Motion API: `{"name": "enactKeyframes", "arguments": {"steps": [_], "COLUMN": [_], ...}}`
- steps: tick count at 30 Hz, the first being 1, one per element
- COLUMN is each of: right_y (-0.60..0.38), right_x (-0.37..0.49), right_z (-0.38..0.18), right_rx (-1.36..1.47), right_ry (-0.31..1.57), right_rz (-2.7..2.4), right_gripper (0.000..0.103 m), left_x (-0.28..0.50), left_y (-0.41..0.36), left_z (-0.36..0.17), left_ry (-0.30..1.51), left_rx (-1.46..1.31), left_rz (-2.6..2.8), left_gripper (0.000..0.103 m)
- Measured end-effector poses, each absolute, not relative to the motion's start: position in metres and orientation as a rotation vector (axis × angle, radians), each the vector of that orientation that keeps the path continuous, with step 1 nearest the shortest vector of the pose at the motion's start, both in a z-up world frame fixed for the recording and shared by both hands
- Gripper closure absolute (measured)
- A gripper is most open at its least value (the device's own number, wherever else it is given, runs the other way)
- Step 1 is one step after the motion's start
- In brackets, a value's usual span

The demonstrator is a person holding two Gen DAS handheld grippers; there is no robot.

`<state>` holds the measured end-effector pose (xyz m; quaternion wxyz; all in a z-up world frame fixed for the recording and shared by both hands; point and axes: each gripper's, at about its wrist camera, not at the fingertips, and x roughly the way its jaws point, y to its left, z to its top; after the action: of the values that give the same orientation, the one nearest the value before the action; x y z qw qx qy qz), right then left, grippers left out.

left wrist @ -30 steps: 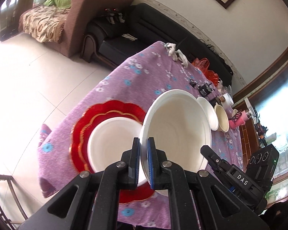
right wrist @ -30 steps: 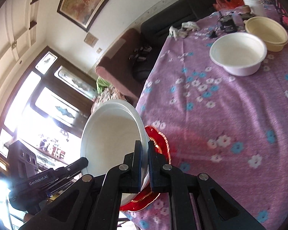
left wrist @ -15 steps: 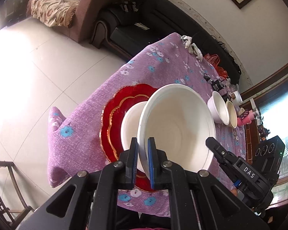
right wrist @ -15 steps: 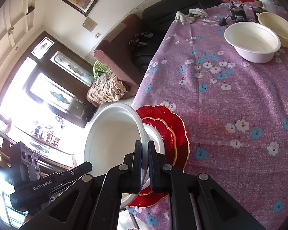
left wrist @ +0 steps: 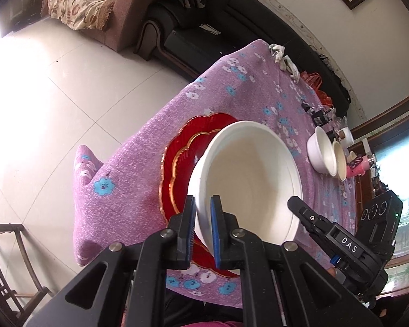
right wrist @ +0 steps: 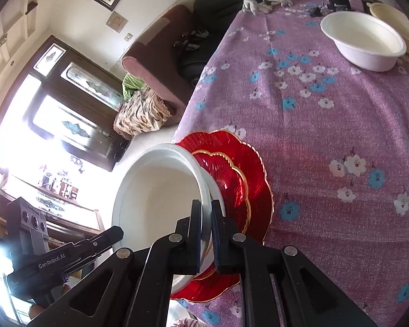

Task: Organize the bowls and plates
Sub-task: 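Lower the white bowl onto the red plate stack and open the right gripper, then move the right gripper over to the beige plastic bowl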

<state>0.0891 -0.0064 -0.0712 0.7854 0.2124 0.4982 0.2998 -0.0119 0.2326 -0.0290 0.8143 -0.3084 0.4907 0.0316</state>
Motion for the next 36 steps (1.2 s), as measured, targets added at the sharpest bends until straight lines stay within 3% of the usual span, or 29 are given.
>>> {"name": "enactKeyframes", "arguments": {"steps": [2,4,7,14,22,28,33,36], "right_y": [-0.004,-0.003,-0.003,-0.006,-0.015,-0.048,-0.086,-0.112], "right_x": [0.09,0.09,0.091,0.09,0.088,0.09,0.094,0.096], "right_z": [-0.074,-0.075,-0.075,-0.07,-0.061,-0.044,-0.038,-0.043], "right_rx": [0.458,0.457,0.456,0.46,0.48,0.517,0.537,0.561], "right_ry": [1.086,1.09,1.09,1.097,1.078,1.001,0.95,0.943], "right_rz": [0.65,0.65,0.653,0.673,0.701,0.671,0.609,0.57], "right_gripper": [0.093,0.093,0.093,0.092,0.079,0.079,0.079,0.079], "left_x": [-0.012,-0.011,-0.01,-0.012,-0.021,-0.033,-0.03,-0.016], "left_y": [0.229,0.227,0.226,0.235,0.244,0.233,0.186,0.143], "left_z": [-0.029,-0.029,-0.029,-0.024,-0.012,0.03,0.062,0.07], "left_ry": [1.054,1.062,1.07,1.069,1.047,0.914,0.819,0.803], "left_rx": [-0.628,-0.611,-0.593,-0.57,-0.549,-0.479,-0.402,-0.372], "left_rz": [0.071,0.076,0.077,0.102,0.119,0.141,0.072,-0.018], "left_gripper": [0.089,0.077,0.069,0.069,0.067,0.067,0.042,0.04]}}
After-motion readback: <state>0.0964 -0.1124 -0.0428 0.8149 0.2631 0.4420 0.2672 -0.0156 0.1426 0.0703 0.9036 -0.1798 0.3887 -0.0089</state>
